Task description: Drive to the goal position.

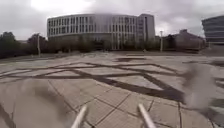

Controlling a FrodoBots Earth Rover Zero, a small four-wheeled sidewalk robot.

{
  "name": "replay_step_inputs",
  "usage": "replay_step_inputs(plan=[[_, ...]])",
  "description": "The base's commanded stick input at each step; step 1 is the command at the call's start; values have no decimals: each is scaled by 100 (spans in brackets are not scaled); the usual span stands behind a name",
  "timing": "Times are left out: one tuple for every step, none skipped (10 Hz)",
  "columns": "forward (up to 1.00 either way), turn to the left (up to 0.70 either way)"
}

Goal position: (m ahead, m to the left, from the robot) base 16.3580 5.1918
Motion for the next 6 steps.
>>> replay_step_inputs(plan=[[100, 0], [100, 0], [100, 0], [100, 0], [100, 0], [100, 0]])
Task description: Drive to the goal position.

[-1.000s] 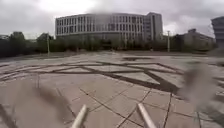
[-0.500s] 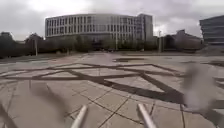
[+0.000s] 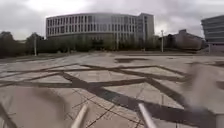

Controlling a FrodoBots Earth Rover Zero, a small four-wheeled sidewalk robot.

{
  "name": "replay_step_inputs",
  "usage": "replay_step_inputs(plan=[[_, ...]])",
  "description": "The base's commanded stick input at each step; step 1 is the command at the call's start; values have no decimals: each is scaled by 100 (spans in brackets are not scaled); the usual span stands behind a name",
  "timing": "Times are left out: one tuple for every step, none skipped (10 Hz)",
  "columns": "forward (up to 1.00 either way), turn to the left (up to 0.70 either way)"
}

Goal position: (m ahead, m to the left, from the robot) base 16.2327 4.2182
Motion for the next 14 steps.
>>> replay_step_inputs(plan=[[100, 0], [100, 0], [100, 0], [100, 0], [100, 0], [100, 0], [100, 0], [100, 0], [100, 0], [100, 0], [100, 0], [100, 0], [100, 0], [100, 0]])
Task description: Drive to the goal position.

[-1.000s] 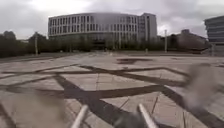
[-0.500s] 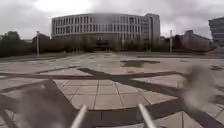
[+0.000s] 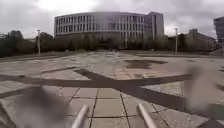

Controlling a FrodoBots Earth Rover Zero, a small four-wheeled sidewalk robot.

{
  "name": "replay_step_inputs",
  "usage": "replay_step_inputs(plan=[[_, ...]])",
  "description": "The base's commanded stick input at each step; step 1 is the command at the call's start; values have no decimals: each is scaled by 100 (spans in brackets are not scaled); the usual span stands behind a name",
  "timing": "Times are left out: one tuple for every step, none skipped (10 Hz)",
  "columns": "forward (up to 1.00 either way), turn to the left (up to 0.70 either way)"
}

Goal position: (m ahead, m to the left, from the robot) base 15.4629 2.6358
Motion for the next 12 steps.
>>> replay_step_inputs(plan=[[100, 0], [100, 0], [100, 0], [100, 0], [100, 0], [100, 0], [100, 0], [100, 0], [100, -7], [100, -27], [100, -27], [100, -27]])
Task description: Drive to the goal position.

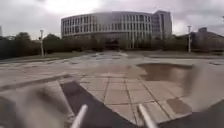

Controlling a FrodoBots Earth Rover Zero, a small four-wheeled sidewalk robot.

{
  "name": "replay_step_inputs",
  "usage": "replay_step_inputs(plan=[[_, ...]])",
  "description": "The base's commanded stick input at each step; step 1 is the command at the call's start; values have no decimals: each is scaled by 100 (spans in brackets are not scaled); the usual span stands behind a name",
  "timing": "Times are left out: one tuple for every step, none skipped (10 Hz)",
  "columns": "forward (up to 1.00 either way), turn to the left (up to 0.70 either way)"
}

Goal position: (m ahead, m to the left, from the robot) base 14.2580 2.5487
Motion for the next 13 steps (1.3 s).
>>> replay_step_inputs(plan=[[100, -27], [100, -27], [100, -27], [100, -27], [100, -27], [100, -27], [100, -27], [100, -27], [100, -23], [100, -5], [100, 0], [100, 0], [100, -25]])
